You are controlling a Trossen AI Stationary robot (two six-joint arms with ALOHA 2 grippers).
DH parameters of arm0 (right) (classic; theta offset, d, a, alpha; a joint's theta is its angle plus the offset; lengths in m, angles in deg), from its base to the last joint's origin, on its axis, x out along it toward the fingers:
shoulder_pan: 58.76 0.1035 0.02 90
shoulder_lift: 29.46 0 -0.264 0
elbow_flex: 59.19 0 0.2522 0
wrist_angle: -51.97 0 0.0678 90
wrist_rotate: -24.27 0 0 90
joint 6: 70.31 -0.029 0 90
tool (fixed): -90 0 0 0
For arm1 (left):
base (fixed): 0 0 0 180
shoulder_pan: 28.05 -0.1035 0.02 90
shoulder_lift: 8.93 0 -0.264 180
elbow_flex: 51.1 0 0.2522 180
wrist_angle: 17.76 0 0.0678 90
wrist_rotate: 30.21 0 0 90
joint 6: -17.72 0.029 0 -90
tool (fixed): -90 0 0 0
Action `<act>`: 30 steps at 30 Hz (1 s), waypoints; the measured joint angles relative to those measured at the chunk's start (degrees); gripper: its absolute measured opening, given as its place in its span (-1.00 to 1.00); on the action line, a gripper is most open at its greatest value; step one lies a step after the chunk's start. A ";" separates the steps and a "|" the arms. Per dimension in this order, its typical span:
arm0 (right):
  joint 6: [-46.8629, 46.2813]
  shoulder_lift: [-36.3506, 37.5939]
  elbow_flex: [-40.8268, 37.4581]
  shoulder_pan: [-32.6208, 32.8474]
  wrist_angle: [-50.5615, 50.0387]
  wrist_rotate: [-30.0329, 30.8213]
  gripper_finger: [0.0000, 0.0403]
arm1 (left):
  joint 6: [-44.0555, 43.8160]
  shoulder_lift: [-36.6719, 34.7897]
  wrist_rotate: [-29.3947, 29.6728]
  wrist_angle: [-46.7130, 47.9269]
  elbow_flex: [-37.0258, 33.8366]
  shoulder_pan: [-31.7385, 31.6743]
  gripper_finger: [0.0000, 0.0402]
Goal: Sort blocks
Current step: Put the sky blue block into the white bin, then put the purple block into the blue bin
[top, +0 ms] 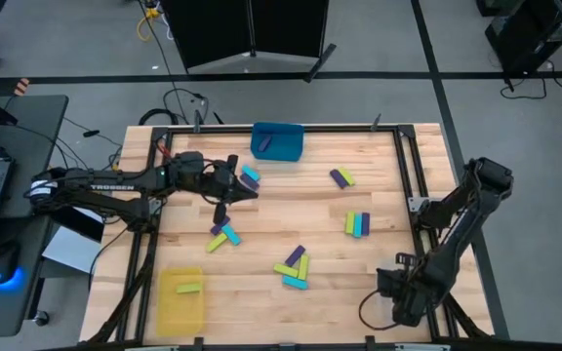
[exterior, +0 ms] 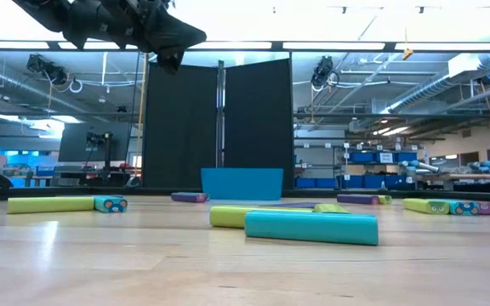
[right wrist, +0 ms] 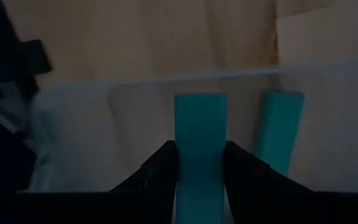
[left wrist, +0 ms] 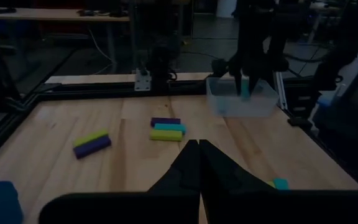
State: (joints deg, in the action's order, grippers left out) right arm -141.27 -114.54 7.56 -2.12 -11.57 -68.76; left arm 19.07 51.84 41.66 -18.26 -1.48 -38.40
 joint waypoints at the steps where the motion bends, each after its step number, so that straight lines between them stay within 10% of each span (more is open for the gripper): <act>1: 0.00 0.01 -1.48 -0.04 1.87 0.04 -0.43 | -0.01 0.00 0.03 0.01 0.00 0.07 -0.98; 19: -3.70 0.12 -11.54 -0.13 11.40 0.00 -0.43 | 0.19 -0.02 1.89 1.07 0.00 0.40 -0.98; 30: -3.72 2.36 -6.64 -0.13 4.55 -1.60 0.07 | 1.32 -0.02 3.22 0.94 -0.02 0.29 -0.98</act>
State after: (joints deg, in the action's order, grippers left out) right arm -144.98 -112.18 0.92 -2.25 -7.02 -70.36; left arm 20.39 51.82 44.89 -17.33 -1.50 -38.11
